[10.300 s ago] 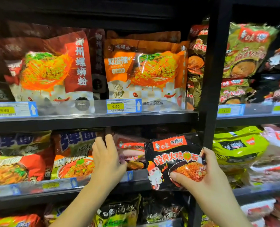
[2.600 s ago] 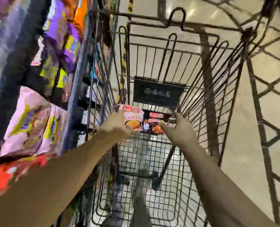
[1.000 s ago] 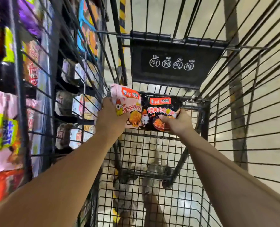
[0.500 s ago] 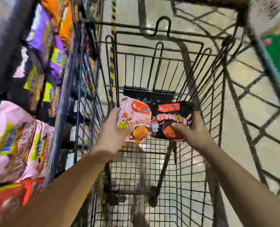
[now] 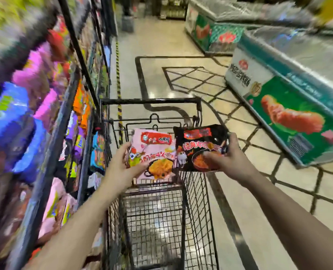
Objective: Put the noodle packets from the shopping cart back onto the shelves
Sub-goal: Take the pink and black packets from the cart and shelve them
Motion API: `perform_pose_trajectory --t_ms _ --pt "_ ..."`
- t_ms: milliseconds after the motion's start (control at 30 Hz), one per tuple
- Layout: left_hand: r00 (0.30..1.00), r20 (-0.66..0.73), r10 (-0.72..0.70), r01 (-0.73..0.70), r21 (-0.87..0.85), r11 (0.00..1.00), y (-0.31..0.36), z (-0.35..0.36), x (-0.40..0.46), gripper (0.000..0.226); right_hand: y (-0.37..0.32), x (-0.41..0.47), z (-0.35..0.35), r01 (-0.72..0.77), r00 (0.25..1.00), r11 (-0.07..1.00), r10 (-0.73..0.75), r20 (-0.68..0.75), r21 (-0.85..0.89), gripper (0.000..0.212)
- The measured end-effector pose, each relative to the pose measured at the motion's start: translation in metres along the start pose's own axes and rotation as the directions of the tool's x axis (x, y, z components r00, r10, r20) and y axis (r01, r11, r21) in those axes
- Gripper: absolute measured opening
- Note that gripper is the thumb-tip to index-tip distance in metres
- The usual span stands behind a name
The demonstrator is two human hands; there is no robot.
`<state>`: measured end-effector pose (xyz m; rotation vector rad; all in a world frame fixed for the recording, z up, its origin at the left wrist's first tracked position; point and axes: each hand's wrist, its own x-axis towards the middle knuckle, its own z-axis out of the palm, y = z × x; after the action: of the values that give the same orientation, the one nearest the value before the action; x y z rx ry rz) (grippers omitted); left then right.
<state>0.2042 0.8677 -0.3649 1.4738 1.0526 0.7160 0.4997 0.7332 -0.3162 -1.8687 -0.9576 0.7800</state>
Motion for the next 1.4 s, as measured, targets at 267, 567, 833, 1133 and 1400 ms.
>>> perform_pose_trajectory --t_ms 267,567,833,1133,1400 --pt "0.992 -0.053 0.111 -0.112 -0.017 0.994 0.09 0.014 -0.058 0.068 -0.064 -0.048 -0.074 0.125 0.99 0.986 -0.132 0.057 0.113 0.069" --pt "0.935 -0.297 0.194 -0.203 -0.001 0.979 0.155 0.047 -0.159 0.059 -0.107 -0.083 -0.126 0.278 0.938 0.95 -0.3 0.173 0.141 0.068" --pt "0.822 -0.553 0.138 -0.195 -0.046 0.98 0.163 0.04 -0.275 0.053 -0.143 -0.126 -0.111 0.38 0.826 0.899 -0.436 0.356 0.22 0.062" --pt "0.633 -0.77 0.081 -0.122 0.005 0.993 0.175 0.027 -0.425 0.056 -0.188 -0.204 -0.063 0.45 0.647 0.851 -0.519 0.558 0.27 0.099" --pt "0.453 -0.888 0.079 -0.111 0.032 0.993 0.175 0.024 -0.567 0.064 -0.207 -0.308 -0.025 0.448 0.465 0.8 -0.59 0.66 0.399 0.061"
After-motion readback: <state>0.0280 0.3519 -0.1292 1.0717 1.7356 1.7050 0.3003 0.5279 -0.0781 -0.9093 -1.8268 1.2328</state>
